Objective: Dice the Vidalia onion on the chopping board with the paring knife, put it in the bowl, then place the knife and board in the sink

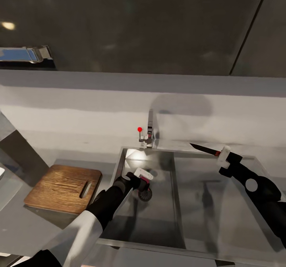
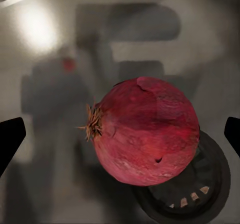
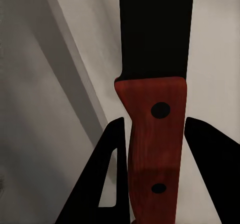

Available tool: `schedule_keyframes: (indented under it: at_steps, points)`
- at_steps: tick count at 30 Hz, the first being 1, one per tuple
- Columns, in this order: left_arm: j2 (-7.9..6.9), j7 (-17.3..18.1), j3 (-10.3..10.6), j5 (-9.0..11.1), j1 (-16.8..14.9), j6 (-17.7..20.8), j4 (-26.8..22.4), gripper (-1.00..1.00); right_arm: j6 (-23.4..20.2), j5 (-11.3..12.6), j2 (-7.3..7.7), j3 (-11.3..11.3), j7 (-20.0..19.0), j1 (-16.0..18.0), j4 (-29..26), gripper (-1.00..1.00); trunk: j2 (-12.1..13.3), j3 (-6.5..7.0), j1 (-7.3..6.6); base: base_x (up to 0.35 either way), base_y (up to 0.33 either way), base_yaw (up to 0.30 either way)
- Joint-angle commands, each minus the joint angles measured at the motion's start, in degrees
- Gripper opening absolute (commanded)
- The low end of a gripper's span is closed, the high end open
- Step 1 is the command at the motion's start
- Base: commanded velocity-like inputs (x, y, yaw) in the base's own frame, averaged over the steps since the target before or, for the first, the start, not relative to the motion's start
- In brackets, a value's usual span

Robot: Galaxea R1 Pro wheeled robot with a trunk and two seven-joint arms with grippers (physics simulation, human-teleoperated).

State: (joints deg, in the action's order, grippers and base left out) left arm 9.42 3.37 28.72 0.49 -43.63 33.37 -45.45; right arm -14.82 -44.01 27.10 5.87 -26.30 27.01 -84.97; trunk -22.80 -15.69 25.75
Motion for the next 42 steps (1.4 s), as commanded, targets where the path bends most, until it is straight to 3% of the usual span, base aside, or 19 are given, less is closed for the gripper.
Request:
schedule_keyframes:
  at_steps: [1,18,42]
  points:
    - [-0.01,0.1,0.0,0.0,0.0,0.0,-0.1,1.0,-0.3,-0.4,0.05,0.1,-0.2,0.1,-0.1,-1.0,-0.1,-0.15,0.03,0.0,0.0,0.0]
    - [0.05,0.1,-1.1,0.1,0.0,-0.5,0.0,1.0,-0.3,-0.4,0.05,0.1,-0.2,0.1,-0.1,-1.0,-0.1,-1.09,0.03,0.0,0.0,0.0]
    - [0.58,0.0,-1.2,0.1,0.0,-0.5,-0.1,1.0,-0.3,-0.4,0.05,0.1,-0.2,0.1,-0.1,-1.0,-0.1,-3.12,0.03,0.0,0.0,0.0]
